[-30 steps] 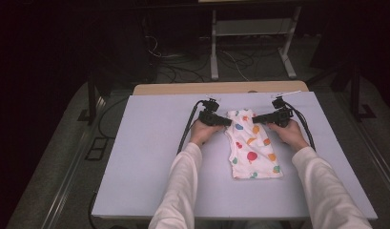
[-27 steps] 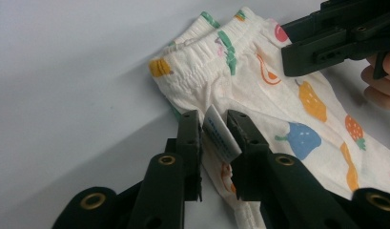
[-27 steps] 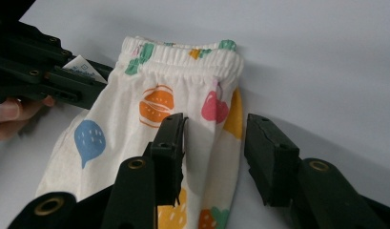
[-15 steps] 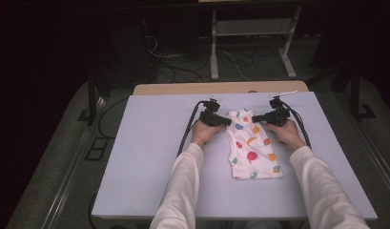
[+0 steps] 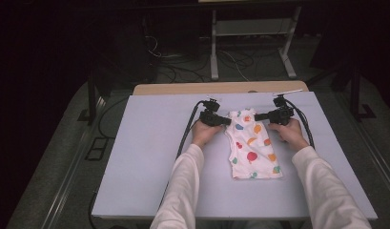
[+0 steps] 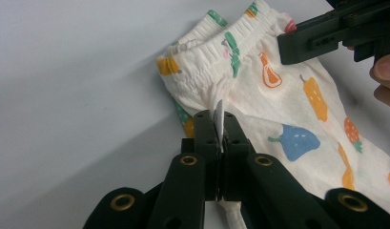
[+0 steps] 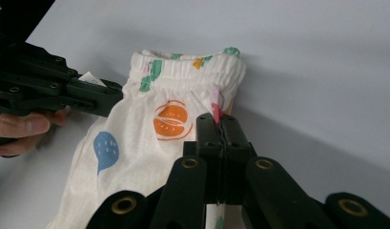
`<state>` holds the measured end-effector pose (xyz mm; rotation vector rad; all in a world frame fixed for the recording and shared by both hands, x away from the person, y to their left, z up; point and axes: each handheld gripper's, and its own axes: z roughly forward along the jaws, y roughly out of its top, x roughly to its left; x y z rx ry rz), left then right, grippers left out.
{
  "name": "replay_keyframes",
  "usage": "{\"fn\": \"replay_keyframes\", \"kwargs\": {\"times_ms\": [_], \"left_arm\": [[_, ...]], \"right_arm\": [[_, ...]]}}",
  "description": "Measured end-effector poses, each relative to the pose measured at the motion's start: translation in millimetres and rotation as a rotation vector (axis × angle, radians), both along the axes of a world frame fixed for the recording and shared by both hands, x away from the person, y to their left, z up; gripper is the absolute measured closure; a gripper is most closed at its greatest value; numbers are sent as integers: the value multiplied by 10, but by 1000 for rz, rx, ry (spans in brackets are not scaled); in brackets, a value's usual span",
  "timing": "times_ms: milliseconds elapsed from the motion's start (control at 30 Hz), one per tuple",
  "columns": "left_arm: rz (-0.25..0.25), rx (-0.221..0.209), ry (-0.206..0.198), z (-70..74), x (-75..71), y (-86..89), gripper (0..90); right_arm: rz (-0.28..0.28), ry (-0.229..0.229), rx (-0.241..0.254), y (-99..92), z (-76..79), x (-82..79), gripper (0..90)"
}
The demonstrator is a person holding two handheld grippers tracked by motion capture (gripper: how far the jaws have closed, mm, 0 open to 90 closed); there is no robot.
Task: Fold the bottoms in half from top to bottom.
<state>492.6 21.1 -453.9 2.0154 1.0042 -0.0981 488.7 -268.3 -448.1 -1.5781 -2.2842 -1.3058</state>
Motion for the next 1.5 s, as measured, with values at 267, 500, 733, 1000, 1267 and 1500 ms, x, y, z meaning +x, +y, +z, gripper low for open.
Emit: {"fn": "replay_keyframes", "kwargs": {"times_ms": [267,500,733,1000,1267,1500], "left_arm": [[-1,-22,-20,102,-57,33,879],[-4,-43,-33,171,-126,69,881],[-17,-44,-49,261,-197,111,882],[-47,-48,-78,364,-305,133,884],[-58,-81,-78,401,-378,144,884],[-70,-89,-83,426,-449,129,885]], "right_arm": [[-7,-44,28,-9,117,-107,876],[-10,-76,38,-15,194,-196,876],[-9,-99,73,-38,246,-278,876],[-20,-107,91,-94,240,-367,876],[-12,-136,89,-106,307,-476,876],[-15,-149,102,-137,348,-570,876]]}}
